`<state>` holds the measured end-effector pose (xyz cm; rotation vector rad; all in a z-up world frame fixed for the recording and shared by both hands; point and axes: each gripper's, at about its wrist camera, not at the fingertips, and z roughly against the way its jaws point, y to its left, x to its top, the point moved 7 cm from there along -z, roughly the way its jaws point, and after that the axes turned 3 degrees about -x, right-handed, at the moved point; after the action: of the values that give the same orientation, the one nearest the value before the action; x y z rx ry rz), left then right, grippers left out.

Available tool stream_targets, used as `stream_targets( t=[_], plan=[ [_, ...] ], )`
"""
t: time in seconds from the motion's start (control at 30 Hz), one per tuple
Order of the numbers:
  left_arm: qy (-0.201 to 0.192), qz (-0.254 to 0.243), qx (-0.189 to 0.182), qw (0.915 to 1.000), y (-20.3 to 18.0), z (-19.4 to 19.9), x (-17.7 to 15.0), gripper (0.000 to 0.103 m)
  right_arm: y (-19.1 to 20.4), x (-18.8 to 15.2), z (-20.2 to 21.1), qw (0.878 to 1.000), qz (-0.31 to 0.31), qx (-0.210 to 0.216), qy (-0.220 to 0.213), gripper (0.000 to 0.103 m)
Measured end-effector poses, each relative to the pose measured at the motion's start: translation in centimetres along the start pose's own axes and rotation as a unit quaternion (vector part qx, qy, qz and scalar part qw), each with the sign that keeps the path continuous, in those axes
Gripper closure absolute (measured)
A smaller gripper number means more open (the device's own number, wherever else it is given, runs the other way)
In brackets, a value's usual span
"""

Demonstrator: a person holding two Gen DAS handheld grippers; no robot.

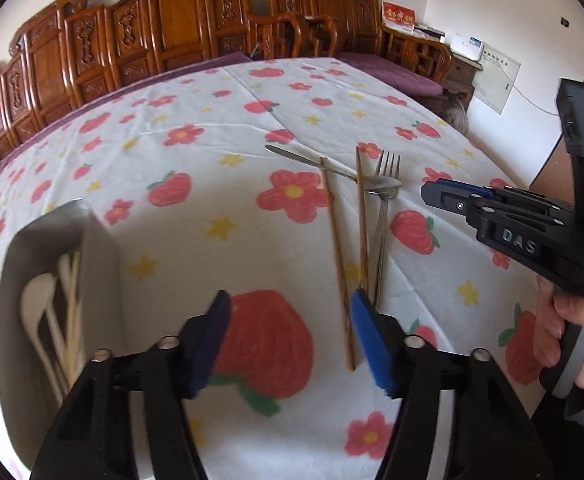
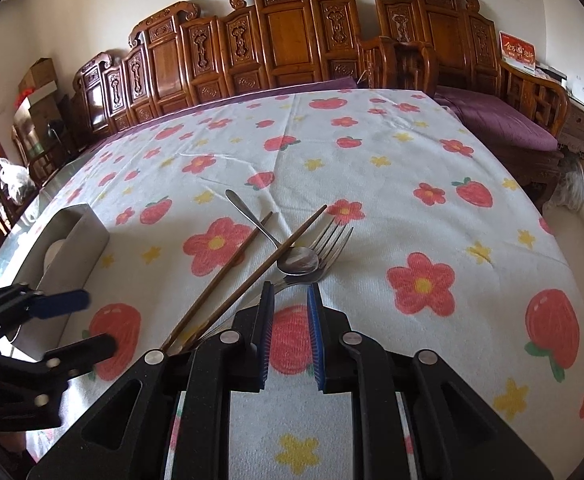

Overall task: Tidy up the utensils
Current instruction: 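Grasp a dark wooden chopstick with the left tool while the right tool returns to the pile, then grasp the steel spoon with the right tool while the left tool lifts the chopstick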

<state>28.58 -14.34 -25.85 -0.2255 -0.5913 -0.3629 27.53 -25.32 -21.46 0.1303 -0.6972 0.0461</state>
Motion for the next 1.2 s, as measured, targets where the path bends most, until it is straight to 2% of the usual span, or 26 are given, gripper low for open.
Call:
stream_targets(
  t=[0.2,0.33,0.5,0.57,0.6,0.63,0.93,1.2],
  plan=[
    [0.013,-0.011,-0.008,0.9998,-1.4,-2.7,1.7,0.060,0.0,0.1,0.1,1.000,-0.004,0.004,-0.003,0.084],
    [0.029,-0.016,-0.010,0.9994,-1.9,-4.2,1.9,0.073,-0.1,0.3,0.2,1.000,-0.010,0.007,-0.005,0.084],
    [0.036,-0.031,-0.002,0.9989,-2.3,-5.0,1.5,0.082,-0.1,0.4,0.3,1.000,-0.010,0.009,-0.005,0.084],
    [0.036,-0.035,0.004,0.9987,-2.2,-4.9,1.3,0.088,0.0,0.4,0.3,1.000,-0.009,0.009,-0.005,0.084],
    [0.038,-0.034,0.001,0.9987,-2.2,-4.9,1.3,0.097,0.1,0.4,0.3,1.000,-0.009,0.009,-0.005,0.084],
    [0.041,-0.032,-0.001,0.9987,-2.0,-4.8,1.2,0.098,0.1,0.4,0.3,1.000,-0.008,0.010,-0.005,0.084],
    [0.041,-0.034,0.009,0.9986,-0.2,-3.0,-0.3,0.099,0.4,0.1,0.0,1.000,-0.001,0.007,0.000,0.084],
    [0.017,-0.017,0.028,0.9993,2.7,-0.8,-0.7,0.099,0.9,-0.2,-0.5,1.000,0.009,0.005,0.007,0.084]
  ],
)
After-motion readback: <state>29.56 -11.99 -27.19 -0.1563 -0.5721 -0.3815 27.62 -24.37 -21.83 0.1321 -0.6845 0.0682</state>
